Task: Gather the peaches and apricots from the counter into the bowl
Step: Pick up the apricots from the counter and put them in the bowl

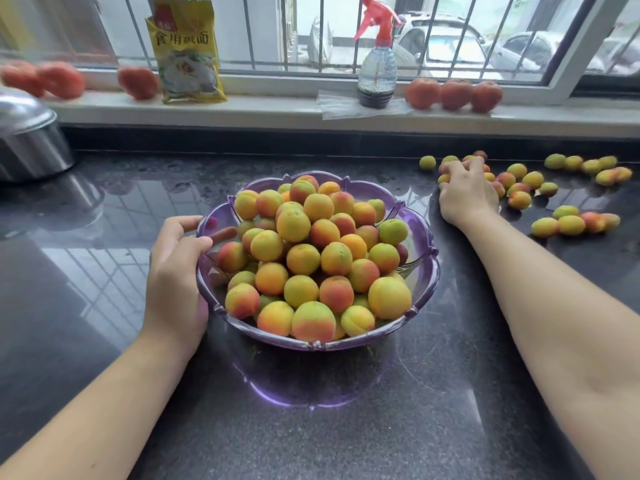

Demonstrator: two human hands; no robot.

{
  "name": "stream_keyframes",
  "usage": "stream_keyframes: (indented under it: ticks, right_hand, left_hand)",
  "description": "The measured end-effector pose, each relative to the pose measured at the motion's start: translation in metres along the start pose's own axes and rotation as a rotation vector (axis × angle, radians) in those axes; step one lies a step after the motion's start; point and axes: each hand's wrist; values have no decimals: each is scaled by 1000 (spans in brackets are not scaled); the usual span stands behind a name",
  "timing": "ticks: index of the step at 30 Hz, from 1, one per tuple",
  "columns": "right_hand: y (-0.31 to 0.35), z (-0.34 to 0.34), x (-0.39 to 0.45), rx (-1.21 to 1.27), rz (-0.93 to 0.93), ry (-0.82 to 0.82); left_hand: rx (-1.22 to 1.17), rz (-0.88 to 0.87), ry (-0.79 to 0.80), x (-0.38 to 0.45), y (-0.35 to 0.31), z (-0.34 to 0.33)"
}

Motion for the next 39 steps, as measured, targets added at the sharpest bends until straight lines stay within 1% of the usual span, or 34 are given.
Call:
stream_keyframes:
  ticks: [5,10,13,15,16,17,18,20,23,25,32,35,39]
  right_hand:
    - [-1,-1,-3,52,34,-47]
    - [1,10,-22,250,87,-88]
    - [3,25,-47,477,6,-129]
    - [11,51,-69,764,-62,-83]
    - [17,69,-83,896,-62,-44]
    - [23,88,-96,975,-34,-20]
    - [29,106,-110,993,12,2]
    - [38,134,-139,937,146,105]
    - [43,155,-164,770,334,326]
    - [45,162,-167,635,395,377]
    - [54,178,-157,338,446,498]
    - [58,186,-153,303,453,558]
    - [59,187,-148,302,470,573]
  left_hand:
    - [10,17,3,1,0,2]
    - [-9,29,17,1,-2,2]
    - [-15,43,31,2,-1,5]
    - [-8,54,32,1,-3,7]
    - [4,56,30,0,-4,7]
    - [16,58,31,0,-5,7]
    - [26,61,31,-1,-5,8]
    - [38,68,35,-2,-6,9]
    - [58,67,27,-2,-6,10]
    - [66,68,30,-2,-6,11]
    - [64,75,62,-1,-4,14]
    - [64,70,64,0,-2,15]
    - [71,66,72,0,-1,15]
Point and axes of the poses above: each hand's wrist, its own x-axis towards the middle knuckle, its own z-axis out of the back of the hand, y = z × x, and after that the axes turned 2 degrees about -x, right-handed
